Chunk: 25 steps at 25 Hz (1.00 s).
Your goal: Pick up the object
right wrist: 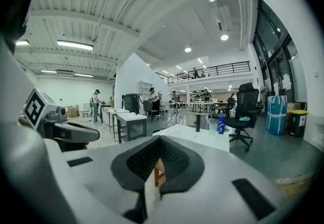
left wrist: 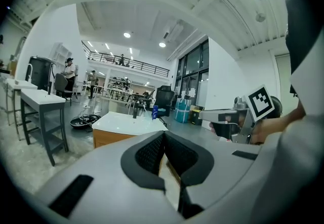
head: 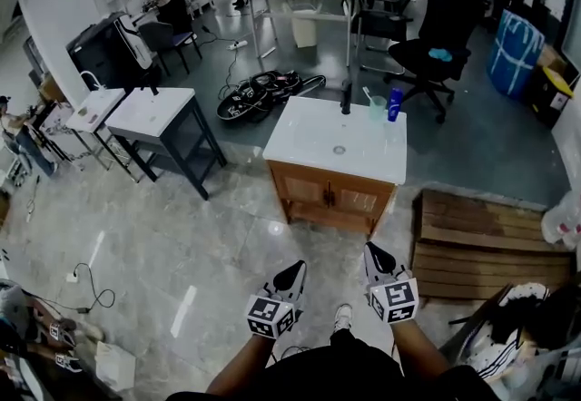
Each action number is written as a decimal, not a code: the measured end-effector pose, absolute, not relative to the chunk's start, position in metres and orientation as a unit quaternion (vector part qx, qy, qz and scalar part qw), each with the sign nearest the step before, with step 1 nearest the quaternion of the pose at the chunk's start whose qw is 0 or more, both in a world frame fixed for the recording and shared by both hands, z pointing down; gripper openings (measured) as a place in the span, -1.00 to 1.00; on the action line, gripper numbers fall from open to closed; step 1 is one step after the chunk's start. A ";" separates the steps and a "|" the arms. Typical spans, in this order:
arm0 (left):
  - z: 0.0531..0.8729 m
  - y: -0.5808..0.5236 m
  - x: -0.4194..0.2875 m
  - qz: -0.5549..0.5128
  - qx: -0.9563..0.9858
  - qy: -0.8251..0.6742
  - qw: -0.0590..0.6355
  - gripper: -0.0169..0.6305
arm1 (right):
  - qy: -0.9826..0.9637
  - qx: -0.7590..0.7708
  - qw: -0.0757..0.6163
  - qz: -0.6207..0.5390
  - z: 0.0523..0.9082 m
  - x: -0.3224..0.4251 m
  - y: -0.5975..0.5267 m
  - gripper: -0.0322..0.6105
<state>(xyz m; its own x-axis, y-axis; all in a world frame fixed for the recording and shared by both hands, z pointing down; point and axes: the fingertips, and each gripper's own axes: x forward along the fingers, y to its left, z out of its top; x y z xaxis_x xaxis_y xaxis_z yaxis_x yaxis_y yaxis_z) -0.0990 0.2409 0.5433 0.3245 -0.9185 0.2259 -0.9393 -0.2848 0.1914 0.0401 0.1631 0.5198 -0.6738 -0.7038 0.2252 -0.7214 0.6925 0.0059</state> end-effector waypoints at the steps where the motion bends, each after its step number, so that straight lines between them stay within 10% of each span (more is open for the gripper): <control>1: 0.544 0.233 -0.098 0.038 0.801 -0.579 0.144 -0.89 | -0.914 0.389 0.104 0.044 0.521 0.040 0.156 -0.84; 25: 0.543 0.093 -0.077 0.057 0.790 -0.597 0.127 -0.89 | -0.917 0.381 0.099 0.058 0.537 0.066 0.013 -0.84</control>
